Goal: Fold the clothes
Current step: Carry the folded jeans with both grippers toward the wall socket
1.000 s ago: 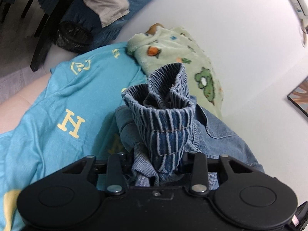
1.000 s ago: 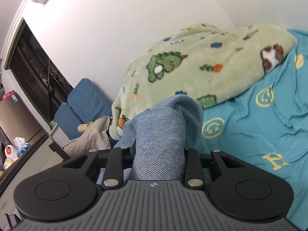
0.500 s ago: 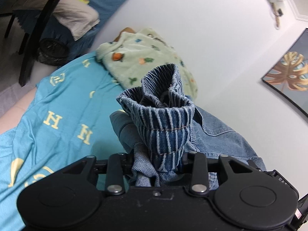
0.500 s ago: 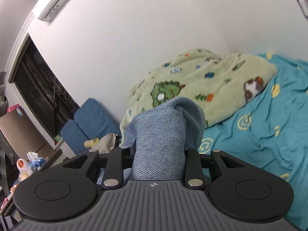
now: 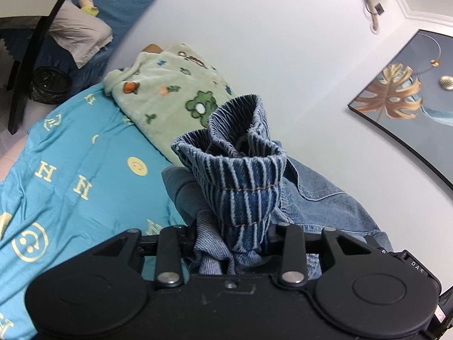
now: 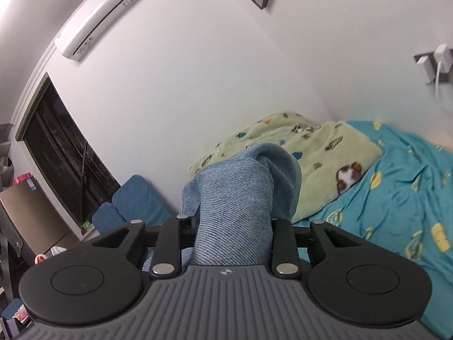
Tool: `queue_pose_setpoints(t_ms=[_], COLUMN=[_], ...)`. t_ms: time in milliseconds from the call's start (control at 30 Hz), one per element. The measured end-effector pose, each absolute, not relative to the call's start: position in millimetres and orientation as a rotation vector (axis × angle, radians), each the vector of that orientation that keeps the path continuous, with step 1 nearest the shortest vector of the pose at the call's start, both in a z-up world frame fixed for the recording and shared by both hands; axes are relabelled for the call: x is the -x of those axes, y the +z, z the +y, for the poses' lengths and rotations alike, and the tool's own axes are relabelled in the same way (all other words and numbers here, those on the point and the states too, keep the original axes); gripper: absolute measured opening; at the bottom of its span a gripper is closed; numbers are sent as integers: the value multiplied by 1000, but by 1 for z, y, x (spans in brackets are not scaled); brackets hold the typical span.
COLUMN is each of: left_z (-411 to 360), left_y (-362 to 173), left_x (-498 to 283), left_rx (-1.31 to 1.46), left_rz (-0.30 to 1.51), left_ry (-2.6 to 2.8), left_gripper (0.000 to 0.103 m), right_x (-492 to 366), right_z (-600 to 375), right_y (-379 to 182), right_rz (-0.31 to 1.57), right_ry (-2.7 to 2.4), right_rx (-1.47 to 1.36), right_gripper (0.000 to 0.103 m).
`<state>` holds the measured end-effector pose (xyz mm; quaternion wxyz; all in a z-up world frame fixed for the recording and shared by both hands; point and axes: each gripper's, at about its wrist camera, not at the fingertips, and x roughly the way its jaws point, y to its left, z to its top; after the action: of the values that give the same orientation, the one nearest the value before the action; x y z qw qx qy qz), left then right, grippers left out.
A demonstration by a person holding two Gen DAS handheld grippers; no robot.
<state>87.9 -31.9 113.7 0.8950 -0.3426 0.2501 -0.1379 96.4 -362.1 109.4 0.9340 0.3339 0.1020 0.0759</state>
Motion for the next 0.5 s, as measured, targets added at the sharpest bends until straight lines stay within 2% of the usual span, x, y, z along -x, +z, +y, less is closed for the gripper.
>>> queue_pose_setpoints(t_ms=[500], left_z=[-106], left_y=[143], left_x=[-50], left_rx=[663], left_rz=[544], left_ry=[-425], left_gripper=[34], right_x=[-17], right_z=[-419], right_y=[133], right_rz=[140], right_ry=[42], right_rx=[-650], right_gripper=[30])
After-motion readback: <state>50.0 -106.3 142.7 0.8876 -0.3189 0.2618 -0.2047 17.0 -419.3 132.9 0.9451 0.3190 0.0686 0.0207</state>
